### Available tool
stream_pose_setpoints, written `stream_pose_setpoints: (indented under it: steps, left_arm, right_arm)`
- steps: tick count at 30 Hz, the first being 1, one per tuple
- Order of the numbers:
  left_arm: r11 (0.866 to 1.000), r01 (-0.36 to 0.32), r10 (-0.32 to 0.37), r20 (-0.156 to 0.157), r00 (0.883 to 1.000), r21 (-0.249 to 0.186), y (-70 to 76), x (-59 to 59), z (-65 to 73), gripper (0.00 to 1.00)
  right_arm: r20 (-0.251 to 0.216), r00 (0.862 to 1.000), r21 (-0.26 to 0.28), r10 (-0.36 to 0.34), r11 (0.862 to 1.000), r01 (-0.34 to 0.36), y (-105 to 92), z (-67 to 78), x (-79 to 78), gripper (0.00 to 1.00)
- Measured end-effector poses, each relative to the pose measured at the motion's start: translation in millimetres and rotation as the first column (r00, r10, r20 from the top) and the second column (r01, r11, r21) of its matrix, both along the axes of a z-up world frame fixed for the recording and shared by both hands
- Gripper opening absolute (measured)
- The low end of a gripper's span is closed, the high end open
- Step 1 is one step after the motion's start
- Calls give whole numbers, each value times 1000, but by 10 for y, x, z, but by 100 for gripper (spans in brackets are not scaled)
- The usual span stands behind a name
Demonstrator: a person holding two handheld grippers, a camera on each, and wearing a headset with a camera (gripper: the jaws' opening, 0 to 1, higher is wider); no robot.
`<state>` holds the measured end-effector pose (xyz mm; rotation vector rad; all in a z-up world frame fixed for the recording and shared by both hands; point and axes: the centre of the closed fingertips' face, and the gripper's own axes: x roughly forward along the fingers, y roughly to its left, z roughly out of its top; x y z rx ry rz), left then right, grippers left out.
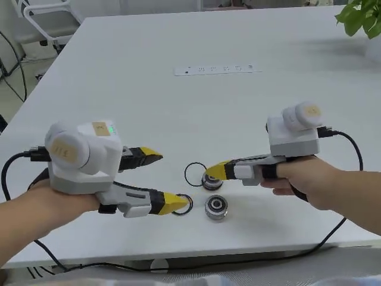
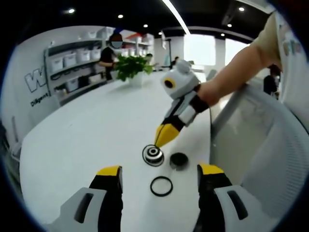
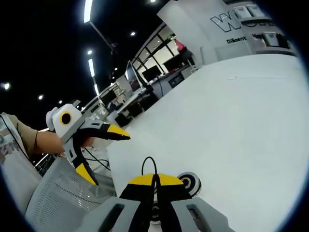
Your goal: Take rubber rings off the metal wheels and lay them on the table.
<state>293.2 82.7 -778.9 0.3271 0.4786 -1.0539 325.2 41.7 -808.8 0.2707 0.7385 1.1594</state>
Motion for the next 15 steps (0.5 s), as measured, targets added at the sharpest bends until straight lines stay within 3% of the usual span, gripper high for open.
stream_pose_setpoints:
  steps: [15]
  left_arm:
    - [999, -54, 54, -11, 998, -5, 252, -114, -33, 67]
  right_arm:
    - [-28, 998, -51, 59, 997, -60, 204, -162, -167, 0]
